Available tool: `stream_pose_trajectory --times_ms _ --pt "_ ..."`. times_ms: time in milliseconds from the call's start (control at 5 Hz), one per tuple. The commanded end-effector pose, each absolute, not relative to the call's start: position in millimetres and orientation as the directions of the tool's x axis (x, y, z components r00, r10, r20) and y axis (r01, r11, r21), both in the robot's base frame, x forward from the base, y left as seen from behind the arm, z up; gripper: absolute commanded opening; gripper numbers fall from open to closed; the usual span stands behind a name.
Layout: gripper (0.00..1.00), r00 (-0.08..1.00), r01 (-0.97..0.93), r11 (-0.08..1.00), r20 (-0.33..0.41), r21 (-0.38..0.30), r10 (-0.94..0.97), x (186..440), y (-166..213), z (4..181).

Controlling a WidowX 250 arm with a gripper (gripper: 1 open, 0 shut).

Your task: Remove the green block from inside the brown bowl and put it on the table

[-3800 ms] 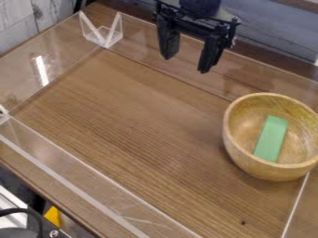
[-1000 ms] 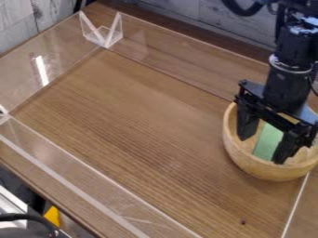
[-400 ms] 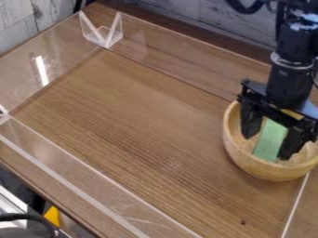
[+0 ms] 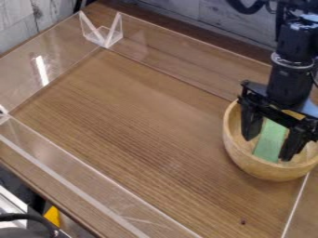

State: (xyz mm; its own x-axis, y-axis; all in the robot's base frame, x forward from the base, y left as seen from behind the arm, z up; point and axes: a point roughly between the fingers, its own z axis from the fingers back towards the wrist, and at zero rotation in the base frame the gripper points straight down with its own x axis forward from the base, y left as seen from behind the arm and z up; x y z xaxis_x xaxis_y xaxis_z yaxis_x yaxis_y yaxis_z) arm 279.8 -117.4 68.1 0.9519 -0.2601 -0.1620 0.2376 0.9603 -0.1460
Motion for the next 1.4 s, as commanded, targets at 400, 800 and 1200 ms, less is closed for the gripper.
stream_pose_trajectory --times_ms 400,800,1200 --pt "1.00 0.966 0.207 0.966 -0.121 -0.154 -0.227 292 -118 73.2" --pt "0.00 0.969 0.190 0.970 -0.128 -0.149 -0.210 293 -117 62.7" --pt "0.00 0.982 0.158 0.975 -0.077 -0.157 -0.172 290 -108 94.5"
